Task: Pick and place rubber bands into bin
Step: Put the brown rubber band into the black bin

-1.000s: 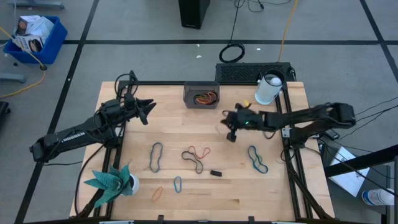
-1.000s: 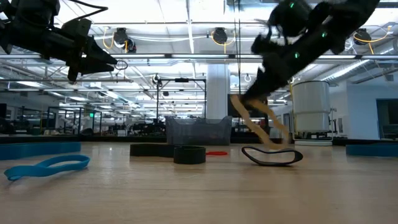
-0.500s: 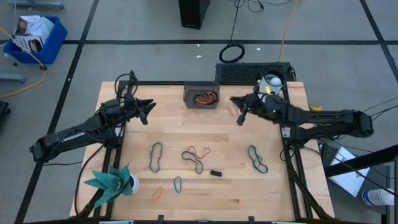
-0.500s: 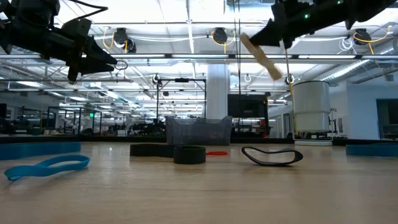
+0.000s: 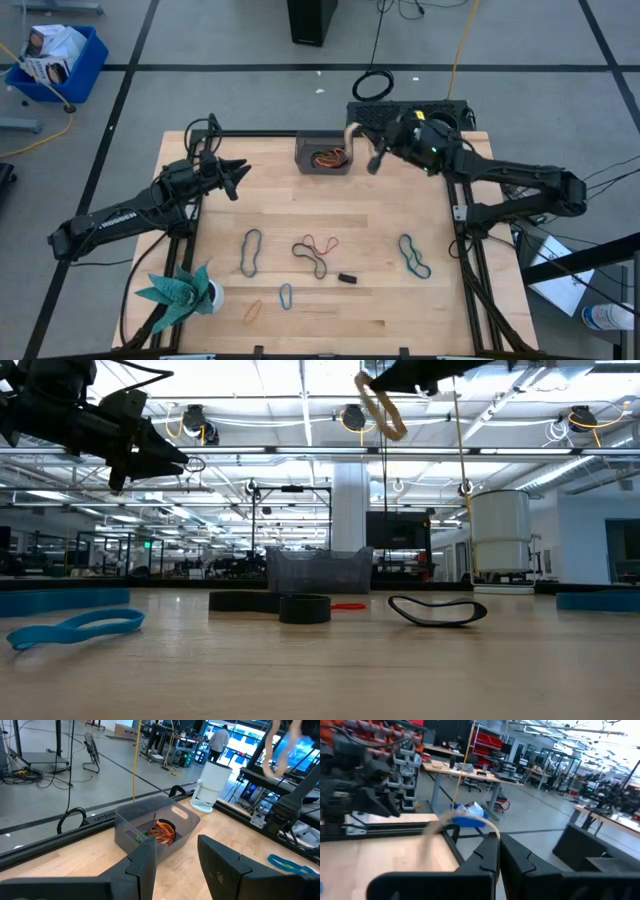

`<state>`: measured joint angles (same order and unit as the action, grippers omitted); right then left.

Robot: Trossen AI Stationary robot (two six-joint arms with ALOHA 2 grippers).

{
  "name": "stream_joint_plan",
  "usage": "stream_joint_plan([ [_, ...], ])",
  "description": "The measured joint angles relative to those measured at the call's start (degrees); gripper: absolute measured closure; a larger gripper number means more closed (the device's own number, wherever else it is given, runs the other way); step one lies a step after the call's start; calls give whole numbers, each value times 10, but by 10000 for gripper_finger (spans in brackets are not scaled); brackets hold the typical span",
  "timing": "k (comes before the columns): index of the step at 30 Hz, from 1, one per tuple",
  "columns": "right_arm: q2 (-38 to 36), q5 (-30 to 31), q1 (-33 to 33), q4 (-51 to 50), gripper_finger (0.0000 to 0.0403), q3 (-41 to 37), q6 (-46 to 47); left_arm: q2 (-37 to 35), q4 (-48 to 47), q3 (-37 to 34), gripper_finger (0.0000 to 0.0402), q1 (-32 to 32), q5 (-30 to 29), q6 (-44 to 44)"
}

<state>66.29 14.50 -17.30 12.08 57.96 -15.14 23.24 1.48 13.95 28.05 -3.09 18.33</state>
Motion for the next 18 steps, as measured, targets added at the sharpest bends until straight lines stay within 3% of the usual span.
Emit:
stream_joint_plan([
  [8, 127, -48, -43, -24, 403, 100, -26, 0, 0, 0, 252, 0, 0, -2],
  [18, 275, -58, -107, -23, 403, 120, 5, 0, 0, 0, 252, 0, 0, -2],
])
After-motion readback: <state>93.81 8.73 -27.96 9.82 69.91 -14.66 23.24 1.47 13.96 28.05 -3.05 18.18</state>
